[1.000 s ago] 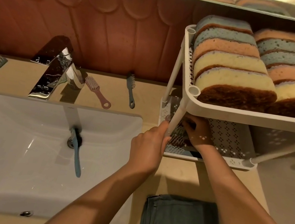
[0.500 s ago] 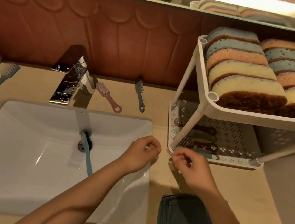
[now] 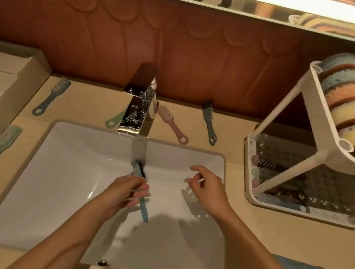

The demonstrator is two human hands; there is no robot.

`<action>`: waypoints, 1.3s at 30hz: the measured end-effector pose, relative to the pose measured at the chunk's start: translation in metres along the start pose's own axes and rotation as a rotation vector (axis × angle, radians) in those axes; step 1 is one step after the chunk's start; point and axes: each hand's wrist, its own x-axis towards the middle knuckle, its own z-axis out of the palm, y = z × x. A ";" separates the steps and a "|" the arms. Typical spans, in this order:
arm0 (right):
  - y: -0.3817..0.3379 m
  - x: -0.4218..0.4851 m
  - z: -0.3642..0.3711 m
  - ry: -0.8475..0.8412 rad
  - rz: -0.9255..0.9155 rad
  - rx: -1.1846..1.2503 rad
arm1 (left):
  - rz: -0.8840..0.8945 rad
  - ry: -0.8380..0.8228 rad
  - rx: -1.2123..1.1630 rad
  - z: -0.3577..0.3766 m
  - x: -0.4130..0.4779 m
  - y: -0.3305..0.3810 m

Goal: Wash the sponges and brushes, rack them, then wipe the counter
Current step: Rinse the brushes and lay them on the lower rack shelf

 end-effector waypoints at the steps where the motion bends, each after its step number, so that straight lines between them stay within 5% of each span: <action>1: -0.005 0.011 0.006 0.013 0.001 -0.001 | -0.005 0.014 -0.028 -0.010 0.003 0.000; 16: -0.035 0.072 0.055 0.249 0.083 0.035 | -0.058 -0.040 -0.185 -0.071 0.023 -0.005; 26: -0.058 0.012 0.084 0.582 0.347 0.721 | -0.027 -0.191 -0.105 -0.035 0.019 0.014; 33: -0.064 -0.038 0.093 0.414 0.492 1.067 | -0.006 -0.292 -0.137 -0.008 0.019 0.013; 39: -0.063 -0.056 0.088 0.073 0.471 0.833 | 0.039 -0.222 -0.288 -0.003 0.018 0.008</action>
